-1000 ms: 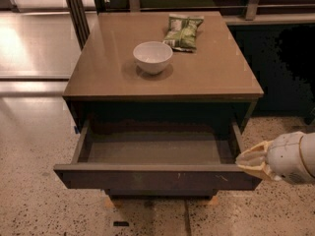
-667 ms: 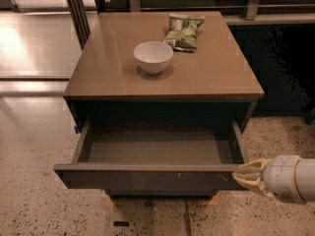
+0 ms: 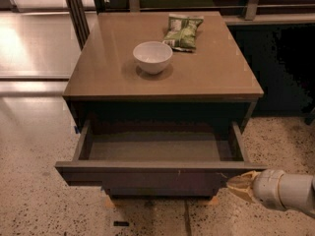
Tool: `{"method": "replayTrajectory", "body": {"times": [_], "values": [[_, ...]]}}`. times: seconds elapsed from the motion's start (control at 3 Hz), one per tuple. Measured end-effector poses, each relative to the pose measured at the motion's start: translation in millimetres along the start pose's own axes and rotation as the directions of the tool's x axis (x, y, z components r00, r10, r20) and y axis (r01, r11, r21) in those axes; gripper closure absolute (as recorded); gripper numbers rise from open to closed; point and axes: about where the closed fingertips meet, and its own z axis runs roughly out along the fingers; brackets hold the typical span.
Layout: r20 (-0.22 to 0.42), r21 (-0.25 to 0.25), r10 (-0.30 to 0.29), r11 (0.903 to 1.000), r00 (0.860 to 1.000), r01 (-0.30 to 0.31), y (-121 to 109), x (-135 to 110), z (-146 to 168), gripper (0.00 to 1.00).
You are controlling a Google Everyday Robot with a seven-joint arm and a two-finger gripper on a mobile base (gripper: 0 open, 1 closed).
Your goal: Close top drawer
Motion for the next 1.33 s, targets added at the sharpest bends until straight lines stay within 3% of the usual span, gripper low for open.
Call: {"method": "replayTrajectory", "body": {"times": [1.0,1.33], "values": [[0.034,-0.025,0.003,0.9997,0.999,-0.002,-67,23,98,1.00],[0.030,-0.009,-0.026,0.9996,0.999,0.027,-80,9,103,1.00]]}}
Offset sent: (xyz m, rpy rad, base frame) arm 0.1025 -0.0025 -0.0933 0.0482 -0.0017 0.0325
